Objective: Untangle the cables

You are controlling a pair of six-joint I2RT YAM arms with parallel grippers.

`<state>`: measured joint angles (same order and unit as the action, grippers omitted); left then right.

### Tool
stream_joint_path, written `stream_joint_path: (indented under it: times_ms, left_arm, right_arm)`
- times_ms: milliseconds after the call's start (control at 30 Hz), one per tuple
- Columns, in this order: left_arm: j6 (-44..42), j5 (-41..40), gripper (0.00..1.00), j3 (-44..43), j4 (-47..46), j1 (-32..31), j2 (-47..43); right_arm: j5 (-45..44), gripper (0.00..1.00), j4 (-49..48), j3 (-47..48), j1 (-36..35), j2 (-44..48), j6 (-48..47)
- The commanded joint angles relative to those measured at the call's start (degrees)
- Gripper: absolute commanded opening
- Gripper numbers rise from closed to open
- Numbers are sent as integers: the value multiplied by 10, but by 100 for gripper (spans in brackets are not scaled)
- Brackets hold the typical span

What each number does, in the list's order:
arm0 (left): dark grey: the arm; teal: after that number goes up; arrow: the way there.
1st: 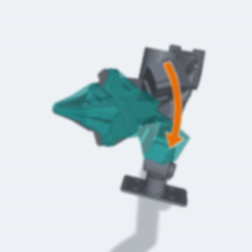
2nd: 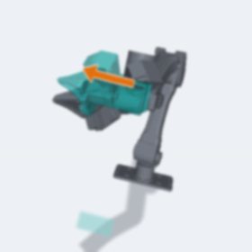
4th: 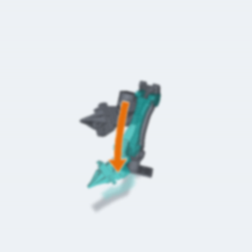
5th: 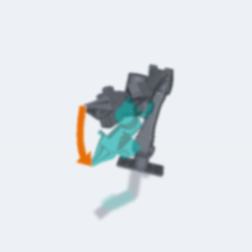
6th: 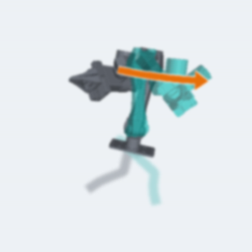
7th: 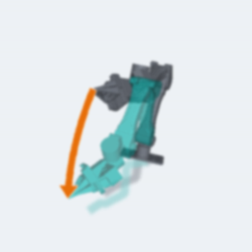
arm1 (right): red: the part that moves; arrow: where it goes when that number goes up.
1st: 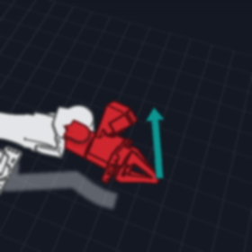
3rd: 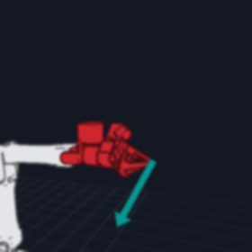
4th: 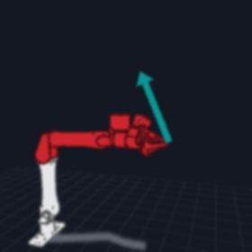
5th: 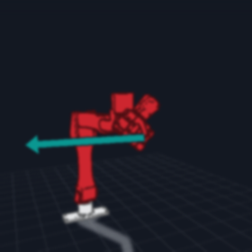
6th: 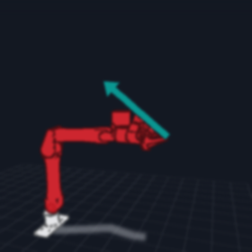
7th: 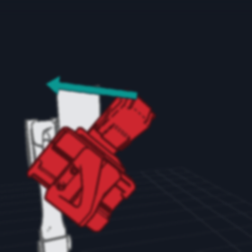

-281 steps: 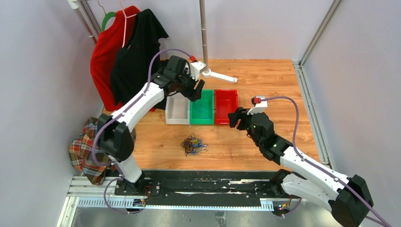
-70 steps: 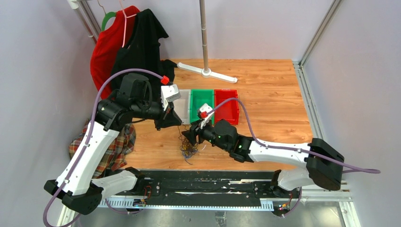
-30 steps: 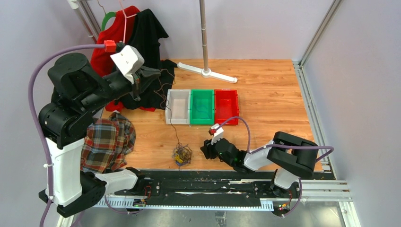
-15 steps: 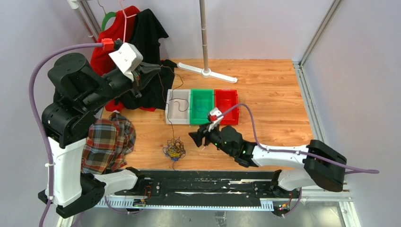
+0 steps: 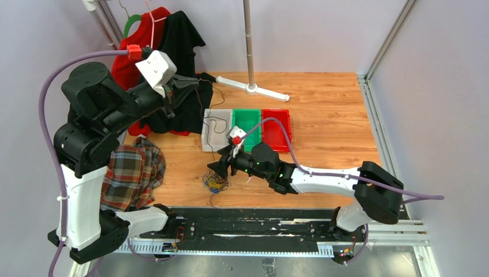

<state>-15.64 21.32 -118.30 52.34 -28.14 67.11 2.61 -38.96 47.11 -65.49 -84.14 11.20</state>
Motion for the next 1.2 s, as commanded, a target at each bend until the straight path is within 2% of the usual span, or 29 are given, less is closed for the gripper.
stream_joint_path:
  times_ms: [0,167,400,533,767,1167]
  left_arm:
    - [8,11,0,-16,-22,0,0]
    - [20,22,0,-29,-24,0,6]
    - [22,16,0,-107,-24,0,33]
    - [30,5,0,-111,-31,0,28]
    - [20,-59,0,-83,-111,0,-14]
    - [-25,-208,0,-22,-326,0,-91]
  right_arm:
    - [32,62,-12,27,-7,-28,11]
    - [21,52,15,95,-7,-104,32]
    - [-4,33,108,154,-10,-195,46]
    - [-33,28,111,117,-17,-200,28]
    - [-86,23,85,45,-16,-199,21]
    - [-158,19,65,-75,-16,-139,40]
